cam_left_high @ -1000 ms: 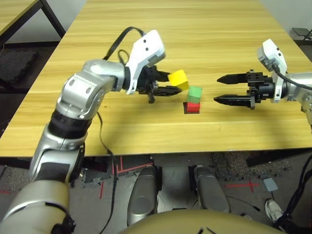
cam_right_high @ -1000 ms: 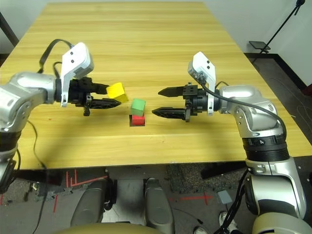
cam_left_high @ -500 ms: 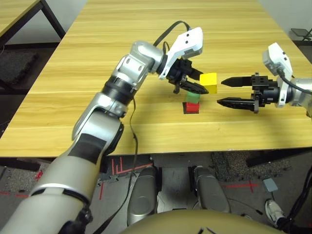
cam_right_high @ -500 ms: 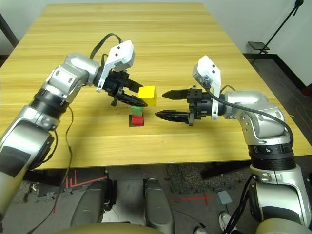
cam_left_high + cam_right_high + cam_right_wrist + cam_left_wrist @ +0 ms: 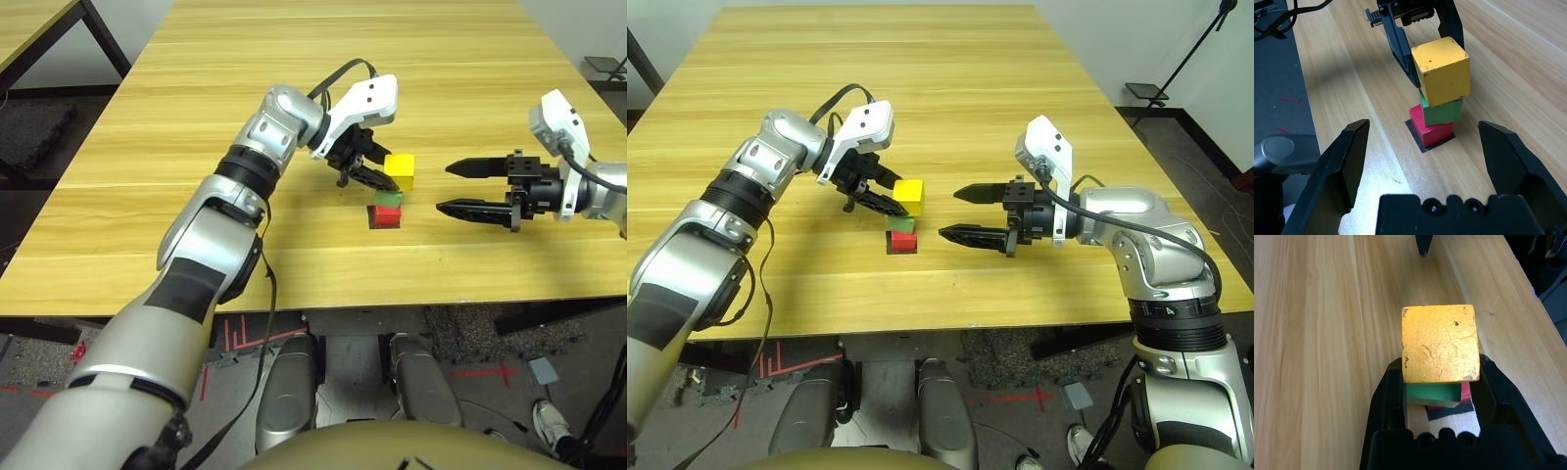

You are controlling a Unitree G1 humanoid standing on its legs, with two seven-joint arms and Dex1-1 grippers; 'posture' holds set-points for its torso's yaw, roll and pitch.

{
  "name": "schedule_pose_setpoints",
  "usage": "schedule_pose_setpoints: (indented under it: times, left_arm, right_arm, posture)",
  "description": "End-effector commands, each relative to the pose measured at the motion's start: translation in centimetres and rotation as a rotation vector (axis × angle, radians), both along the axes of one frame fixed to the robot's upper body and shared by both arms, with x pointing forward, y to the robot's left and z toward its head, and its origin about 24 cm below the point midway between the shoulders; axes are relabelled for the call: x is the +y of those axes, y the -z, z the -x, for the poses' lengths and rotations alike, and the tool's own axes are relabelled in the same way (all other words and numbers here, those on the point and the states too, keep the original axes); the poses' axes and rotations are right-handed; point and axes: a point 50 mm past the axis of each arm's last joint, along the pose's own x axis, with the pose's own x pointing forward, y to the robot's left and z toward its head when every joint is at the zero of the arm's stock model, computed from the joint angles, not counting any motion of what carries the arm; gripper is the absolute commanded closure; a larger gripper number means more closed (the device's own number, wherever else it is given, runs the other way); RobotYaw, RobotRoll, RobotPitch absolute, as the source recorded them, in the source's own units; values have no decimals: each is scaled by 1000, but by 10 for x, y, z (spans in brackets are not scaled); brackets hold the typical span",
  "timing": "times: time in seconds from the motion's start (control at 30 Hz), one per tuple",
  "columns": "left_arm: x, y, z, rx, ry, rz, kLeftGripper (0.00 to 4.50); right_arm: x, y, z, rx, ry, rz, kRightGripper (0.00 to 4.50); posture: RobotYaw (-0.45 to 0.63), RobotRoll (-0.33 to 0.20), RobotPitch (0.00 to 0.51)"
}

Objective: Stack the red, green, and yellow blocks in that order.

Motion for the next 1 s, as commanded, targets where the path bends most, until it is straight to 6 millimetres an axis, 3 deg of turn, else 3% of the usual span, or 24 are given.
schedule_pose_setpoints:
  times: [0.03,0.5,0.67,0.73,0.9,1.0]
  left_arm:
    - [-2,-5,-2,-21,-11,0,2587]
    - [5,4,-1,22,-38,-70,2587]
    - [3,-1,1,4,-31,-49,797]
    - [-1,-21,5,1,-52,62,87]
    - [-5,-61,27,11,-131,359,37]
    - [19,-81,47,28,-301,644,37]
  right_arm:
    - [-1,-5,1,-7,-3,-5,0]
    - [-2,-6,-2,-6,2,-3,0]
    - [-3,-6,-5,-13,8,-9,0]
    - [-4,-7,-5,-10,14,-13,0]
    - [-16,-16,-7,-13,63,-57,0]
    - [-43,-22,-14,10,247,-130,0]
  posture:
    - [121,-95,108]
    - [134,-98,102]
    - [155,-103,86]
    - [163,-105,79]
    - [176,-111,58]
    - [174,-123,45]
